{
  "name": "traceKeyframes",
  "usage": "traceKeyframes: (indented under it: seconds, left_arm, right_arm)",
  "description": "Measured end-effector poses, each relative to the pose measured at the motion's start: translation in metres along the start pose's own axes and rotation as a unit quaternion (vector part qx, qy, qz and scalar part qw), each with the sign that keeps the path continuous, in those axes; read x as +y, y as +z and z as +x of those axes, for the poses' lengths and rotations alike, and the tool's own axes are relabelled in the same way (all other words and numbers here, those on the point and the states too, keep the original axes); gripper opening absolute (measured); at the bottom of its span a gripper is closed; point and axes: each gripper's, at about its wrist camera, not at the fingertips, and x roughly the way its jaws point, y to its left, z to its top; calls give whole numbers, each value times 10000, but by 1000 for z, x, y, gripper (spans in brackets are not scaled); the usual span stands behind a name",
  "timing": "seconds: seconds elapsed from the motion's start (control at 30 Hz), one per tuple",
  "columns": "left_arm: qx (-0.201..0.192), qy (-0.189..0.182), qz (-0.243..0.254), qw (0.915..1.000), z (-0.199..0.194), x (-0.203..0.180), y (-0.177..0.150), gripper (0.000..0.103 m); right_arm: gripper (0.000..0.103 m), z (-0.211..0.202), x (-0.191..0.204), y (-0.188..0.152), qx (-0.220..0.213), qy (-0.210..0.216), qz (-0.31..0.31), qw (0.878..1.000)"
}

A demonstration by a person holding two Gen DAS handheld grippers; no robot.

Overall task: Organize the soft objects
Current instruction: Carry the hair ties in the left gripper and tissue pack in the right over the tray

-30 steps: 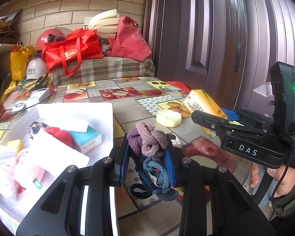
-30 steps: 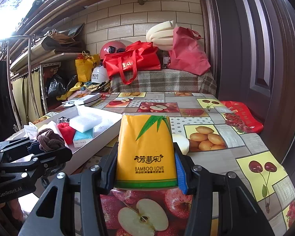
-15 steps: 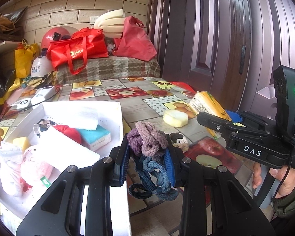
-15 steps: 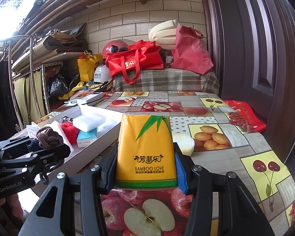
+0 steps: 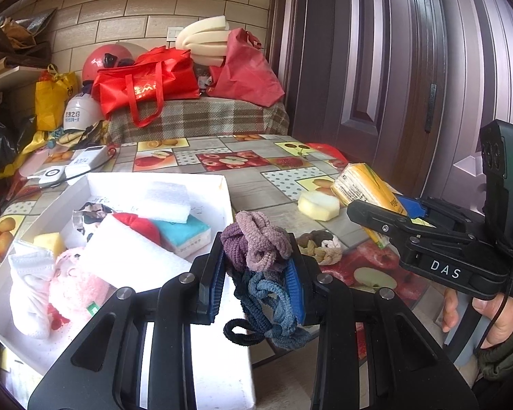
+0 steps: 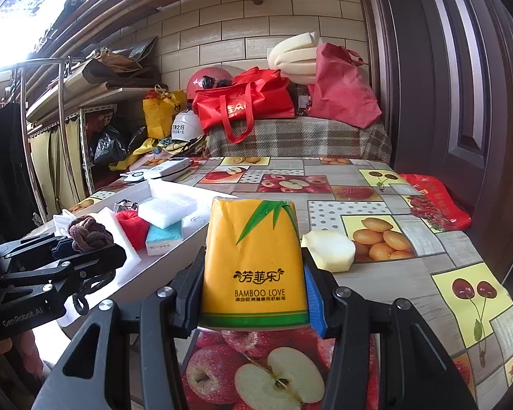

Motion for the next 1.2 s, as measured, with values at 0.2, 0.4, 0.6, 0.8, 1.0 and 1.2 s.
traceKeyframes:
  seconds: [0.2, 0.4, 0.6, 0.8, 1.0, 1.2]
  left_arm:
    - [-5, 89, -60, 9999, -3, 6, -1, 31]
    - [-15, 161, -112, 9998, -5, 12, -2, 31]
    - [-20, 225, -132, 9997, -7, 16, -2, 31]
    - [-25, 325, -206, 9993, -9, 26, -3, 31]
    - [-35, 417, -261, 9988, -13, 35, -5, 31]
    - [-58, 580, -343, 9977, -19, 49, -6, 31]
  right_arm:
    - [50, 3, 6, 1, 22, 69, -50, 10000]
    - [50, 5, 11, 1, 40, 125, -93, 9999]
    - [50, 7, 15, 2, 46, 177, -119, 9998]
    - [50, 8, 19, 2, 42, 221, -127, 9997]
    - [50, 10, 25, 3, 49, 262, -162, 9995]
    - [50, 11, 27, 3, 53, 267, -163, 9995]
